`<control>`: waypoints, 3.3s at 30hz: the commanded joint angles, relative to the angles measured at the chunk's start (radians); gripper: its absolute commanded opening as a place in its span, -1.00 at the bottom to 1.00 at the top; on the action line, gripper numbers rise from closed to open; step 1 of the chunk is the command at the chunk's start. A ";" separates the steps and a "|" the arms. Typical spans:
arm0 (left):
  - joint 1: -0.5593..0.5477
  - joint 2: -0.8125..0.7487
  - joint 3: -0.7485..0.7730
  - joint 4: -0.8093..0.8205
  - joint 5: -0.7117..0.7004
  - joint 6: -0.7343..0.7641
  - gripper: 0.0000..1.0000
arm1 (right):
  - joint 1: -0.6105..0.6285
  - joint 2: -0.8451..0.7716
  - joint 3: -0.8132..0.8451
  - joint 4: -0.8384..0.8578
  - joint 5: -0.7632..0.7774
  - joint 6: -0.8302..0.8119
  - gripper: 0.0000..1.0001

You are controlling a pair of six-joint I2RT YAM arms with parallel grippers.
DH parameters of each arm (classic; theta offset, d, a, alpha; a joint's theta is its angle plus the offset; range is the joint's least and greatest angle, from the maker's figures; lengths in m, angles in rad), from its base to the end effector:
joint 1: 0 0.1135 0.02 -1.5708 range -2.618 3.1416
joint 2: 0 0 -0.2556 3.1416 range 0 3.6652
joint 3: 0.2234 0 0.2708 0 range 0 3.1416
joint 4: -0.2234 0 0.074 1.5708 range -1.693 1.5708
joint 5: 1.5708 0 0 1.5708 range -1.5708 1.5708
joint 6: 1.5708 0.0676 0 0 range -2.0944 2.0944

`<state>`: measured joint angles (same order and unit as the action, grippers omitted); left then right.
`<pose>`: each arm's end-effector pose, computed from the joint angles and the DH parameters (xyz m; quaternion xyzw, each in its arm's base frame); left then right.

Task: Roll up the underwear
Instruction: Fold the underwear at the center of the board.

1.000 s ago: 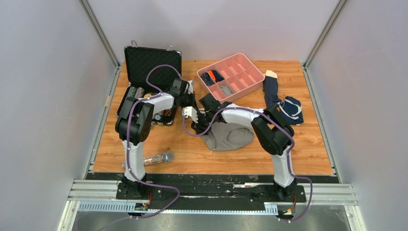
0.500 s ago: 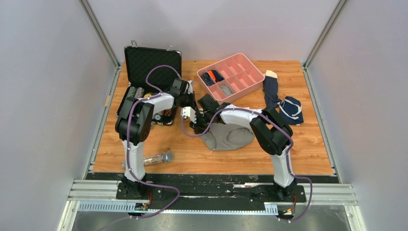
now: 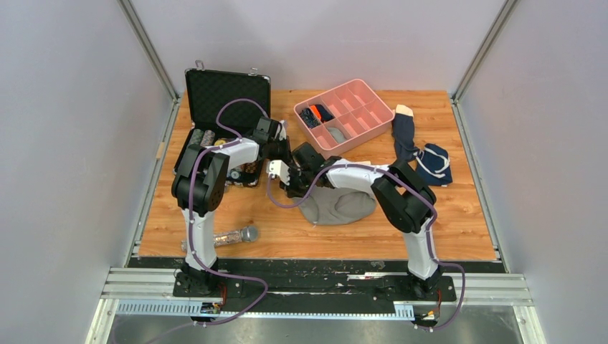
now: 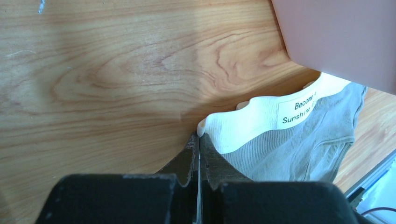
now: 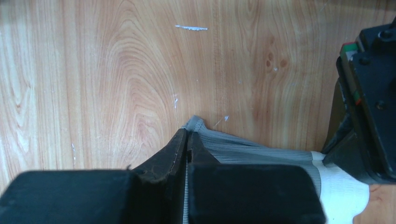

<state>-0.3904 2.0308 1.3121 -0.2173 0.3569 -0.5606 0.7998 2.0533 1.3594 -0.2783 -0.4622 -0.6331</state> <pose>0.4101 -0.1943 0.1032 -0.0243 0.9363 -0.2905 0.1959 0.2960 0.3479 0.1060 -0.6618 0.6571 0.2420 0.2678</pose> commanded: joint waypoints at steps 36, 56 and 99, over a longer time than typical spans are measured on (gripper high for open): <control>-0.111 -0.070 0.346 -0.204 0.009 -0.061 -1.00 | -0.218 -0.681 -0.551 0.306 -0.243 0.309 -1.00; -0.260 0.196 0.645 -0.170 -0.119 -0.041 -1.00 | -0.486 -0.922 -0.749 0.160 -0.292 0.270 -1.00; -0.346 0.180 0.760 -0.306 -0.537 0.005 -1.00 | -0.657 -0.698 -0.692 0.138 -0.345 0.116 -1.00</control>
<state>-0.7673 2.2715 2.0727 -0.5743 -0.0795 -0.5884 0.1429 1.3190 0.6418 -0.0914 -0.7612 -0.5072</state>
